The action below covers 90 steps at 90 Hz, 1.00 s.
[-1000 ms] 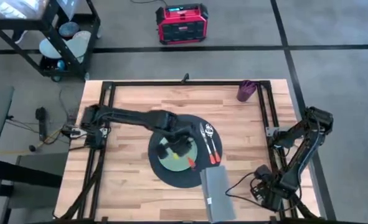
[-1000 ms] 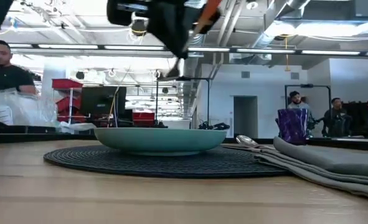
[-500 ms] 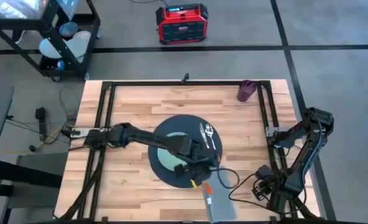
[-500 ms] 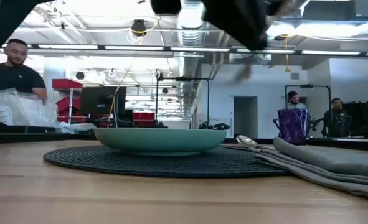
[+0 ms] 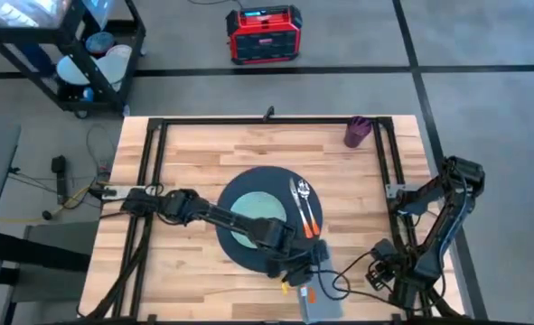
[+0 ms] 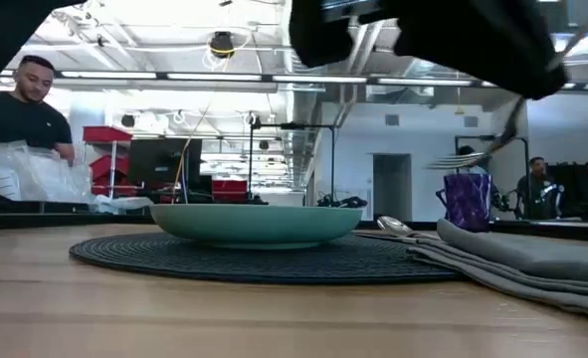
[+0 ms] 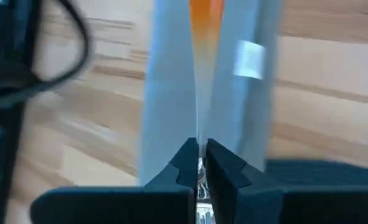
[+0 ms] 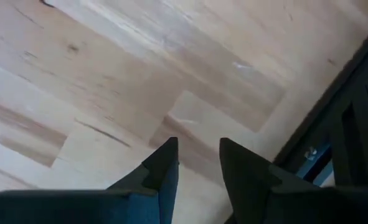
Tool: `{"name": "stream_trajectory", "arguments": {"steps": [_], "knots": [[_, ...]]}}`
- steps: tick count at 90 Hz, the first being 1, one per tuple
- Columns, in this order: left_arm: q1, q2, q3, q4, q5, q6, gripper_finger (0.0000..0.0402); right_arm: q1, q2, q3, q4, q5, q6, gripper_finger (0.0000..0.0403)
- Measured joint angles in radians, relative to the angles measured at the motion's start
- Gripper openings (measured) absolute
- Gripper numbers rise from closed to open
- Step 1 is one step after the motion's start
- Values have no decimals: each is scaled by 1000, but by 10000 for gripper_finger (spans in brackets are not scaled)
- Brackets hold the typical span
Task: Set table place
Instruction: Put the orange fork on the gray table napkin
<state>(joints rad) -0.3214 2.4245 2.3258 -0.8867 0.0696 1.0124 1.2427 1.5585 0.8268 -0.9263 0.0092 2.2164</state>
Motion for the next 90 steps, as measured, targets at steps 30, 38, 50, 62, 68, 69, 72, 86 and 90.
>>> {"name": "stream_trajectory", "arguments": {"steps": [30, 38, 50, 62, 68, 69, 72, 86, 90], "knots": [[-28, 0, -64, 77, 60, 22, 0, -12, 2, -3, 33, 30, -28, 107], [-31, 0, -84, 123, 57, 15, 0, -12, 2, -2, 34, 31, -30, 107], [-33, 0, -89, 156, 56, 13, 0, -12, 2, -2, 36, 33, -30, 107], [-30, 0, -91, 183, 57, 15, 0, -13, 1, -2, 41, 34, -50, 107], [-26, 0, -91, 210, 57, 13, 0, -13, 1, -1, 48, 34, -76, 107], [-26, 0, -91, 214, 56, 13, 0, -13, 1, -1, 49, 34, -80, 107], [-25, 0, -91, 231, 56, 14, 1, -13, 1, -1, 52, 34, -90, 107], [-25, -2, -90, 282, 56, -35, 17, -13, 1, 0, 55, 35, -102, 107], [-24, -2, -90, 259, 56, -46, 20, -13, 1, 0, 55, 35, -102, 107]]}}
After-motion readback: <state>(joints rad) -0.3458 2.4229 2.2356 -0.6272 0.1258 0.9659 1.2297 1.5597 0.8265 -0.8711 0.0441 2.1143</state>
